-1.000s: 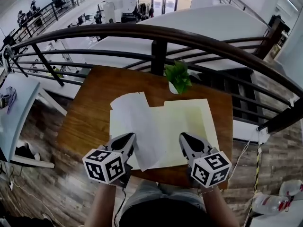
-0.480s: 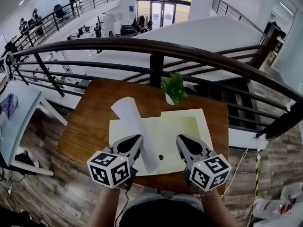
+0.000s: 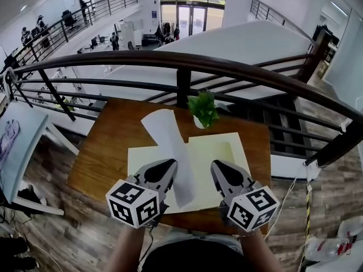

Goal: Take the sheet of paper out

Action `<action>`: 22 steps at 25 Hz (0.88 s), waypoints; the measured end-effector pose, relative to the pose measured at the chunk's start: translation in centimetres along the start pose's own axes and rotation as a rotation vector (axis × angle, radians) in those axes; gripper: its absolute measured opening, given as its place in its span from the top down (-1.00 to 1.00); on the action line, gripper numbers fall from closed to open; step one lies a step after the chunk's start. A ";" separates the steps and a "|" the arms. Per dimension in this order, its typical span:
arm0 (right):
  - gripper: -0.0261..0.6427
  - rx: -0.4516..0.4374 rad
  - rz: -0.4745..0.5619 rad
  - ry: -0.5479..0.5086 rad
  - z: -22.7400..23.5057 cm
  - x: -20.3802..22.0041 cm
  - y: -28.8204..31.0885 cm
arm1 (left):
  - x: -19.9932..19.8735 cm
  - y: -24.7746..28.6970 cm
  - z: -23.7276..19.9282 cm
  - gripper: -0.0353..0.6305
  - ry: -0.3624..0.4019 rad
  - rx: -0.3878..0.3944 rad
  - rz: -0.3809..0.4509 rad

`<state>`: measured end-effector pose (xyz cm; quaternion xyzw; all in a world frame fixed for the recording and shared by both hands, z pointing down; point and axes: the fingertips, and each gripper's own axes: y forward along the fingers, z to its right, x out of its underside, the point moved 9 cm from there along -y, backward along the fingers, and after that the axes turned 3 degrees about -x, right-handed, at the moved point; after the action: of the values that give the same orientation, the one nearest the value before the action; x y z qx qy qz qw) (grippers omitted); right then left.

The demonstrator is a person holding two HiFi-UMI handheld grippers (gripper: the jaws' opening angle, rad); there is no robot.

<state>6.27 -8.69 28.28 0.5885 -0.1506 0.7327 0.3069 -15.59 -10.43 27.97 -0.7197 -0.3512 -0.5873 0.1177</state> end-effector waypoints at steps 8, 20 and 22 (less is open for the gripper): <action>0.84 0.014 0.019 0.019 0.9 0.0 -0.4 | 0.1 1.1 0.7 0.83 -0.008 0.050 0.000; 0.84 0.012 -0.003 0.015 1.6 0.2 -0.3 | 0.3 2.4 1.2 0.83 -0.017 0.066 -0.023; 0.84 0.015 -0.008 0.014 1.7 0.3 -0.3 | 0.3 2.5 1.2 0.83 -0.021 0.070 -0.026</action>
<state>7.69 -9.37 28.98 0.5863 -0.1404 0.7367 0.3062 -13.08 -11.40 28.54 -0.7167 -0.3820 -0.5684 0.1317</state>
